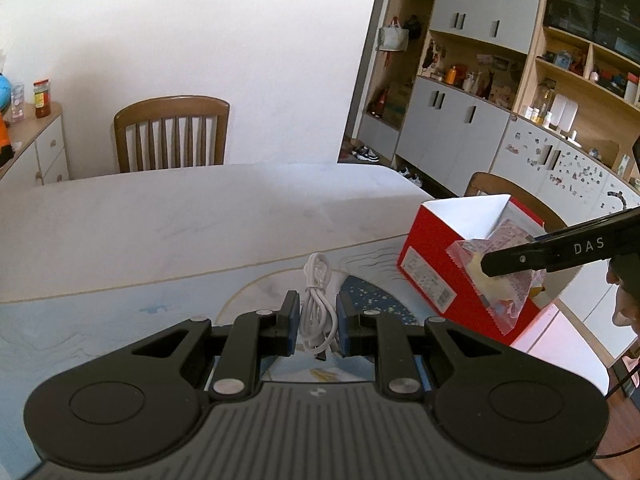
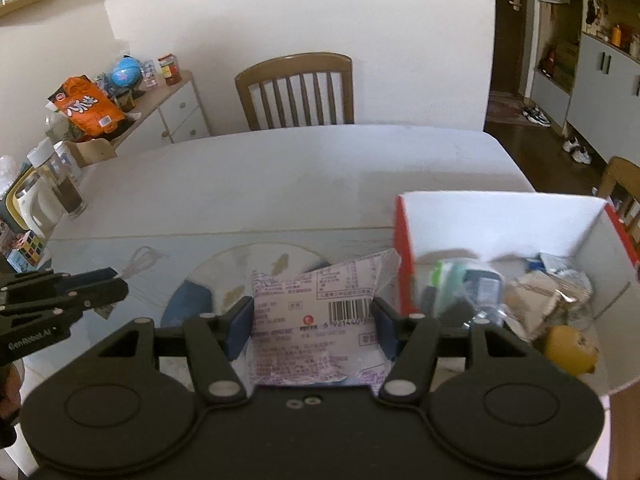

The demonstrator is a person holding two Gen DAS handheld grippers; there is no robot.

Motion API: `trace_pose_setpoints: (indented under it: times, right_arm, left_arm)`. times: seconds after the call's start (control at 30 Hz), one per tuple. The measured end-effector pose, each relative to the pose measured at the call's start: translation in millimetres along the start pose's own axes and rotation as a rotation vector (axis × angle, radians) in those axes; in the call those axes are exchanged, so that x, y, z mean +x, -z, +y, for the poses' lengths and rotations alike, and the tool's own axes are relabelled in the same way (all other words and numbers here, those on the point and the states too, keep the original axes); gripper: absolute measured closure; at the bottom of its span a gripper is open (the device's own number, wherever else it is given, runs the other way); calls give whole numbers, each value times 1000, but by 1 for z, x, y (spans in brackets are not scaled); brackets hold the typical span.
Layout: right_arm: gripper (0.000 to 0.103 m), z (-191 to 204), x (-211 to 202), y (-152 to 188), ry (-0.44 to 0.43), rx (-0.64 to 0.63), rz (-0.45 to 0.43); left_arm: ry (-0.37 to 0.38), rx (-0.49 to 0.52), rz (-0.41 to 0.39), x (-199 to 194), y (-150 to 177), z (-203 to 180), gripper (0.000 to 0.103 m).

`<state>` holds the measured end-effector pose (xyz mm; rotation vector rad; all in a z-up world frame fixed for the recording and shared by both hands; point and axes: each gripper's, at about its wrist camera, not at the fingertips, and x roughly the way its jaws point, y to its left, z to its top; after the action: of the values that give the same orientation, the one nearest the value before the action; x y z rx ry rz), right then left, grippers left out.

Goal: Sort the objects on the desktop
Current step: 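Carry the cable and bread bag with both tools over the shoebox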

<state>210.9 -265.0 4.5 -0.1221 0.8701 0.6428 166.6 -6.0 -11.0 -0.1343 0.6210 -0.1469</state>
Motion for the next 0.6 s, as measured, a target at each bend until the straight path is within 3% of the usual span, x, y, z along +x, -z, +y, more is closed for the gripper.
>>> trace_pose_setpoints:
  times: [0.6]
  right_arm:
    - [41,-66,-29,2,37,32,-20]
  left_arm:
    - [21,45,-8,19,-13,-61,85]
